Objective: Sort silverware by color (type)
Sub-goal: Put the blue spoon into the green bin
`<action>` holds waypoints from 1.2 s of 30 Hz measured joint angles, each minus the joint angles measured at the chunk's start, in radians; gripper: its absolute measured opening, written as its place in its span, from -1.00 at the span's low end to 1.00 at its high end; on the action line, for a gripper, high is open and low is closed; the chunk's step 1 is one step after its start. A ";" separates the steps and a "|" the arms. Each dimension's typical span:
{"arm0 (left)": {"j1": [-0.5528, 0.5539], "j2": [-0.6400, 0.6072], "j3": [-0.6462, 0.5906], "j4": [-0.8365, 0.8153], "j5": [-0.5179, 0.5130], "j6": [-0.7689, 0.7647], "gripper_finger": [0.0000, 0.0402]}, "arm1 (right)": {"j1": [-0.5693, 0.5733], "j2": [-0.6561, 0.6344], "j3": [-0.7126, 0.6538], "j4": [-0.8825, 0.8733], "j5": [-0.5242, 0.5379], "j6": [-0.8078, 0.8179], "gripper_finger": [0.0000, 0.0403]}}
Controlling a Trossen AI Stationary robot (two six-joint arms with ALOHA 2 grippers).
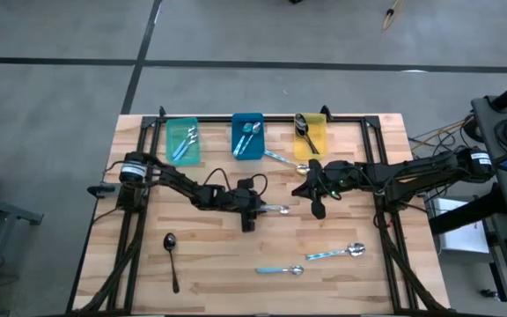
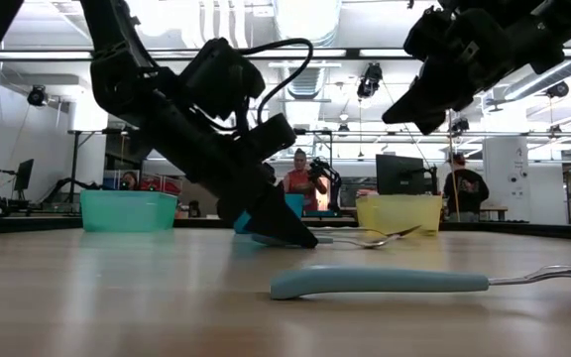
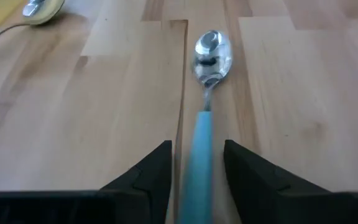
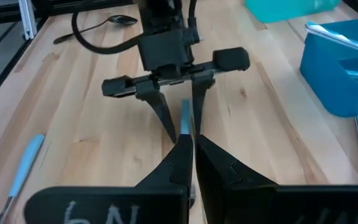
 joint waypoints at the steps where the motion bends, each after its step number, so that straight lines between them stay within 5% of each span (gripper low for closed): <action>1: -0.001 0.001 0.000 -0.008 -0.010 -0.009 -0.41 | 0.000 0.000 0.000 0.009 0.000 -0.009 -0.95; 8: -0.030 0.004 0.000 -0.024 -0.069 -0.099 -0.87 | 0.000 0.000 0.001 0.092 0.000 -0.056 -0.95; 17: -0.144 -0.028 -0.007 -0.070 -0.312 -0.225 -0.88 | 0.000 0.000 0.024 0.101 0.000 -0.103 -0.95; 36: -0.185 -0.272 -0.008 -0.281 -0.514 -0.336 -0.98 | -0.011 0.000 0.030 0.144 -0.001 -0.072 -0.95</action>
